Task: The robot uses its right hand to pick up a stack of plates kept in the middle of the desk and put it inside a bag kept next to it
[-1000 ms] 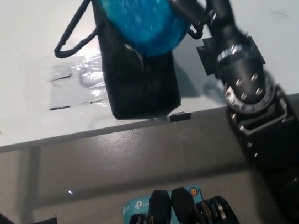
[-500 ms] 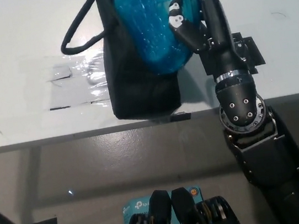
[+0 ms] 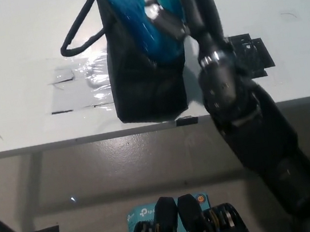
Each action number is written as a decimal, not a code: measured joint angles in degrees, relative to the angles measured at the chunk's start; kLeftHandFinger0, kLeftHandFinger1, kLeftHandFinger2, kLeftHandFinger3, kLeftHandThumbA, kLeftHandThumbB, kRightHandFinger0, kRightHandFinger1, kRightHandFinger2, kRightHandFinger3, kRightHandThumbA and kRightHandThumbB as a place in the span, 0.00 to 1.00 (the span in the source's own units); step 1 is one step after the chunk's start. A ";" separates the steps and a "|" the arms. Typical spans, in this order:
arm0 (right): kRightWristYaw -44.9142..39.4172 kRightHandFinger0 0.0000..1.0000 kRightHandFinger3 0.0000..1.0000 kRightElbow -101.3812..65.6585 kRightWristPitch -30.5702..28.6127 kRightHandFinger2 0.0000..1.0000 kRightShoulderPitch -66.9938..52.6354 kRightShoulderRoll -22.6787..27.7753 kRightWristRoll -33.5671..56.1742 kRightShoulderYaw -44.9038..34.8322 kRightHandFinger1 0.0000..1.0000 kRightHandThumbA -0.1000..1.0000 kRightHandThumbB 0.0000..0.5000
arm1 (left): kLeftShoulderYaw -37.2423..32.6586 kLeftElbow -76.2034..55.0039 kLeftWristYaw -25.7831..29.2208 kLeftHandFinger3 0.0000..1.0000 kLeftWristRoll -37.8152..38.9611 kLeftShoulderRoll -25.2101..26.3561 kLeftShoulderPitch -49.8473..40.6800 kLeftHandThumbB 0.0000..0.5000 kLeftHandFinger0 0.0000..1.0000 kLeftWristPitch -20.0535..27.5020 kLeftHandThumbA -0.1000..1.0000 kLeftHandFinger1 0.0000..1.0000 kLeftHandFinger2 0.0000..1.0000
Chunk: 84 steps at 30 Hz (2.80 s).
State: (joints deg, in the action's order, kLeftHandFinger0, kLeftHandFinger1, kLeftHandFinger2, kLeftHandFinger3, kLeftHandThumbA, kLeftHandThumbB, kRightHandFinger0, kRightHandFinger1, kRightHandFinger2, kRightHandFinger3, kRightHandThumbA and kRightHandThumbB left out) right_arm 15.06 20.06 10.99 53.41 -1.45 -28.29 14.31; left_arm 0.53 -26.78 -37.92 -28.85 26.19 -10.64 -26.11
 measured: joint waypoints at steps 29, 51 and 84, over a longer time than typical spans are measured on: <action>2.43 1.00 1.00 11.34 10.14 1.00 0.62 -4.30 -2.75 -3.34 1.00 1.00 1.00 | -0.73 0.06 0.02 0.91 -0.54 -1.17 -0.18 0.00 0.74 0.00 0.29 0.73 0.81; -5.33 1.00 1.00 3.76 15.32 1.00 4.35 -6.01 -22.40 -8.72 1.00 1.00 1.00 | -0.36 0.62 0.01 0.96 -0.49 -1.48 -0.65 0.00 0.78 0.00 0.27 0.77 0.86; -19.63 0.59 1.00 -30.31 5.41 0.93 -51.50 9.84 -4.24 -15.61 0.79 0.46 0.30 | 0.22 1.29 0.02 0.95 -0.49 -2.16 -0.77 0.00 0.78 0.03 0.25 0.75 0.84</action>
State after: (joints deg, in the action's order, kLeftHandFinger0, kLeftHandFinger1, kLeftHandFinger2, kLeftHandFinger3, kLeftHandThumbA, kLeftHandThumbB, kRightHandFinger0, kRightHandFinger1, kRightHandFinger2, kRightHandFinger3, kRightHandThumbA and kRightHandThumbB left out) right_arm -4.57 -10.25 16.39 1.91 8.39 -32.53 -1.30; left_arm 0.75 -25.49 -37.90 -29.34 24.04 -11.41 -26.08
